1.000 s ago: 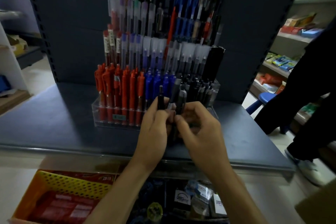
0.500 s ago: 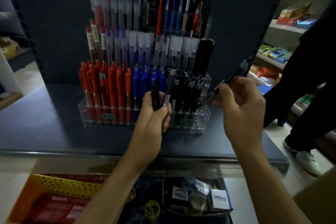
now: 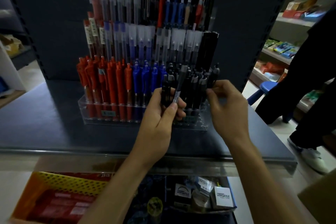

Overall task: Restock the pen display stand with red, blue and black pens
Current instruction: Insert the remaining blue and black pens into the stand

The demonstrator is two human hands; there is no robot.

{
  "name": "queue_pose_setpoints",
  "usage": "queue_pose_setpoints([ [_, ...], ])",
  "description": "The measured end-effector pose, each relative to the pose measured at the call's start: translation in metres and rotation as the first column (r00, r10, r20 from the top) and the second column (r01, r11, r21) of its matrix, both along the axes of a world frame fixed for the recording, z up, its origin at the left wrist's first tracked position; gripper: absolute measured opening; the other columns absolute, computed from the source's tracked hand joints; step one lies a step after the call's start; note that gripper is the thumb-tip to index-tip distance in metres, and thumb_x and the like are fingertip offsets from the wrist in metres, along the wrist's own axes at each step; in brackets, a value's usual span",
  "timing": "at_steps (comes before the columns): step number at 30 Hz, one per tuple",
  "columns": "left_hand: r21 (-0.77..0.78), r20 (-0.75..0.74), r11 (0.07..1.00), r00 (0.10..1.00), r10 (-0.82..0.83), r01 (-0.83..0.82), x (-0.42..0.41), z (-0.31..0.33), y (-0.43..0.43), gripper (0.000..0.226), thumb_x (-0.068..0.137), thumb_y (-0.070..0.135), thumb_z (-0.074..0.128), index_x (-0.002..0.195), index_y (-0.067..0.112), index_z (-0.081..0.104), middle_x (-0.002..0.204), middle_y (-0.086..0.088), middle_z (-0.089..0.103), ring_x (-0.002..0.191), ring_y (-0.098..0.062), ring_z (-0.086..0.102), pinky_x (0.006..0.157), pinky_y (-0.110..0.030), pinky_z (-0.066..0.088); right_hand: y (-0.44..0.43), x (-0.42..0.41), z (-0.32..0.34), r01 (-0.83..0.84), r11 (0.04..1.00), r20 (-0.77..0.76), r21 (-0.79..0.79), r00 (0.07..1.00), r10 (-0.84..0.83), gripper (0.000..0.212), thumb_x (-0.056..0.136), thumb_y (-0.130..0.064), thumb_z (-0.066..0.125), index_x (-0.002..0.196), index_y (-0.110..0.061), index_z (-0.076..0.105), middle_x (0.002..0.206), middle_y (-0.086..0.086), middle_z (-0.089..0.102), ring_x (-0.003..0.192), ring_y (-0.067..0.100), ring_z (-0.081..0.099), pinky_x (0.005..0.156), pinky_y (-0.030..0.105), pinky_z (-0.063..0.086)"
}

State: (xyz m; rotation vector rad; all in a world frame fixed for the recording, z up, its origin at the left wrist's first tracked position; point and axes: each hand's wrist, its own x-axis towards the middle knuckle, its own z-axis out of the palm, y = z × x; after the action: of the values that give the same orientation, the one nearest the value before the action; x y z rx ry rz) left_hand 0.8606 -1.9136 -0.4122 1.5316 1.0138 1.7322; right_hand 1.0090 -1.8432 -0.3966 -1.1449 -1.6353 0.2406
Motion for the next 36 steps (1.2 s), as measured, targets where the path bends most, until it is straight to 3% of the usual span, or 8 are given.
queue_pose_setpoints([
  [3,-0.008,-0.007,1.000,1.000,0.005,-0.005,0.000,0.000,0.000,0.019,0.101,0.006,0.042,0.103,0.019,0.055,0.095,0.003,0.064,0.088,-0.014,0.062,0.082,-0.026,0.050,0.001,-0.006,-0.009,0.091,0.996,0.124,0.016,0.988,-0.092,0.006,0.091,-0.026,0.062,0.096,-0.024,0.064,0.083,-0.015,0.059,0.087,0.018,0.062,0.087,0.046,0.048],
  [8,-0.004,-0.023,1.000,1.000,0.016,-0.016,-0.001,0.003,-0.003,0.015,0.100,0.005,0.045,0.105,0.011,0.058,0.102,0.002,0.068,0.099,-0.008,0.064,0.087,-0.016,0.047,0.002,-0.005,-0.004,0.176,0.982,0.150,-0.065,0.975,-0.165,0.016,0.090,-0.031,0.064,0.102,-0.021,0.069,0.096,-0.006,0.049,0.099,0.022,0.055,0.092,0.040,0.039],
  [14,-0.021,0.029,1.000,1.000,0.002,-0.001,-0.001,0.002,-0.003,0.015,0.100,0.006,0.046,0.107,0.013,0.057,0.101,0.001,0.070,0.091,-0.015,0.068,0.082,-0.024,0.053,-0.003,-0.004,-0.007,0.105,0.988,0.073,-0.116,0.993,-0.097,0.011,0.092,-0.028,0.061,0.098,-0.022,0.069,0.089,-0.009,0.056,0.095,0.022,0.058,0.090,0.048,0.047],
  [17,-0.026,0.061,1.000,0.998,0.000,0.001,0.000,0.003,-0.003,0.017,0.100,0.006,0.045,0.107,0.017,0.058,0.100,0.000,0.071,0.087,-0.018,0.068,0.080,-0.032,0.057,-0.013,-0.001,-0.008,0.062,0.996,-0.073,-0.067,0.995,-0.066,0.007,0.093,-0.023,0.059,0.095,-0.025,0.065,0.090,-0.006,0.062,0.090,0.012,0.059,0.086,0.037,0.050],
  [20,-0.042,0.080,0.999,0.997,-0.009,0.012,0.000,0.003,-0.003,0.017,0.099,0.006,0.046,0.106,0.016,0.058,0.101,-0.001,0.071,0.085,-0.019,0.069,0.077,-0.034,0.058,-0.031,-0.001,0.001,-0.020,0.998,-0.154,0.051,0.988,0.028,0.014,0.095,-0.017,0.059,0.082,-0.017,0.064,0.074,-0.001,0.062,0.069,0.009,0.057,0.064,0.020,0.046],
  [26,0.004,-0.129,1.000,0.992,-0.013,0.013,0.006,0.005,-0.006,0.019,0.095,0.005,0.056,0.112,0.009,0.062,0.100,-0.007,0.063,0.091,-0.009,0.066,0.076,-0.016,0.052,-0.056,-0.012,0.003,-0.384,0.922,-0.243,-0.042,0.899,0.364,0.005,0.093,-0.012,0.062,0.095,-0.010,0.066,0.073,-0.001,0.065,0.063,0.003,0.061,0.058,0.009,0.045],
  [33,0.019,-0.210,0.999,0.977,0.046,-0.043,0.006,0.002,-0.006,0.033,0.093,0.004,0.059,0.126,0.012,0.062,0.098,0.005,0.060,0.091,-0.003,0.061,0.078,-0.012,0.047,-0.054,-0.017,-0.002,-0.388,0.918,-0.293,-0.086,0.890,0.349,0.014,0.092,-0.014,0.064,0.105,-0.017,0.067,0.083,-0.001,0.069,0.079,0.018,0.067,0.071,0.034,0.058],
  [36,0.027,-0.246,0.997,0.967,0.071,-0.067,0.006,0.001,-0.005,0.036,0.095,0.005,0.057,0.129,0.015,0.060,0.103,0.004,0.061,0.097,-0.002,0.061,0.081,-0.010,0.045,-0.054,-0.016,-0.001,-0.414,0.903,-0.279,-0.114,0.886,0.371,0.022,0.091,-0.009,0.065,0.110,-0.019,0.068,0.079,-0.002,0.068,0.074,0.014,0.066,0.067,0.028,0.056],
])
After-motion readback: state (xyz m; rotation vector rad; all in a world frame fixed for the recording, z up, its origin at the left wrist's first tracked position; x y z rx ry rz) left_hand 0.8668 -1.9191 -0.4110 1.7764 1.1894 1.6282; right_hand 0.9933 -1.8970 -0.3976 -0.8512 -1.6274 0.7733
